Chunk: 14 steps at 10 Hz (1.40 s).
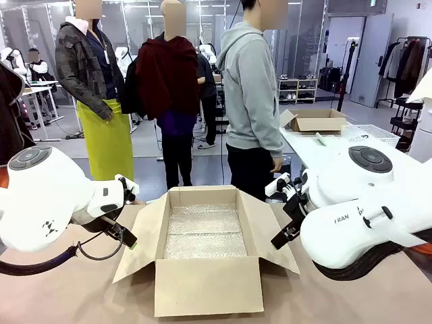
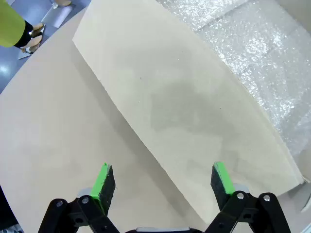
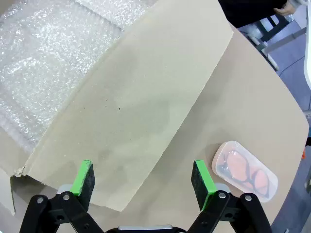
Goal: Pack the glasses set securely to prepare it for shipping.
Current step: Place the Glasses case inside the Package Box.
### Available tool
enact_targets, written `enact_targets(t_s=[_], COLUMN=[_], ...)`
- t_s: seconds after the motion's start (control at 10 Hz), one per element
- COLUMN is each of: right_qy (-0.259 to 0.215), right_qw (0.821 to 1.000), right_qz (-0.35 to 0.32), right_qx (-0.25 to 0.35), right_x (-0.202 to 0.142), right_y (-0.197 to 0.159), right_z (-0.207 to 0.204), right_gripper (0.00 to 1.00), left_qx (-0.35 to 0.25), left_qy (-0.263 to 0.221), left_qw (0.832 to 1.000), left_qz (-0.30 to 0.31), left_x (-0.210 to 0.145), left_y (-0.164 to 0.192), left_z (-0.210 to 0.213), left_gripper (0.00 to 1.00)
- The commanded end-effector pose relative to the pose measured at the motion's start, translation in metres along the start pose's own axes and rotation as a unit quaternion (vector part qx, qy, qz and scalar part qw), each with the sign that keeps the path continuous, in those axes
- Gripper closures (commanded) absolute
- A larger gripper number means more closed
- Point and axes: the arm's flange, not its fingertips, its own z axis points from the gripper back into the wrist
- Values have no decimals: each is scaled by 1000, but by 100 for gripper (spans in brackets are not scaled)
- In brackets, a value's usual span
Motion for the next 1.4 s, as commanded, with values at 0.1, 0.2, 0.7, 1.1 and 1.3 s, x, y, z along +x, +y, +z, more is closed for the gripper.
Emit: enact_targets(t_s=[0.1,0.2,0.7,1.1,1.3], right_qy=[0,0,0,10,29], right_qw=[1000,1000,1000,999,997], right_qz=[0,0,0,38,76], right_qx=[0,0,0,-1,18], right_x=[0,0,0,-1,-10], right_y=[0,0,0,-26,-55], right_z=[0,0,0,22,54], right_gripper=[0,0,0,0,0], left_qx=[0,0,0,-20,-37], left_qy=[0,0,0,-41,-33], left_qw=[1000,1000,1000,999,999], left_qz=[0,0,0,-9,-9], left_x=[0,0,0,26,34], left_y=[0,0,0,-6,1], left_z=[0,0,0,64,120], left_gripper=[0,0,0,0,0])
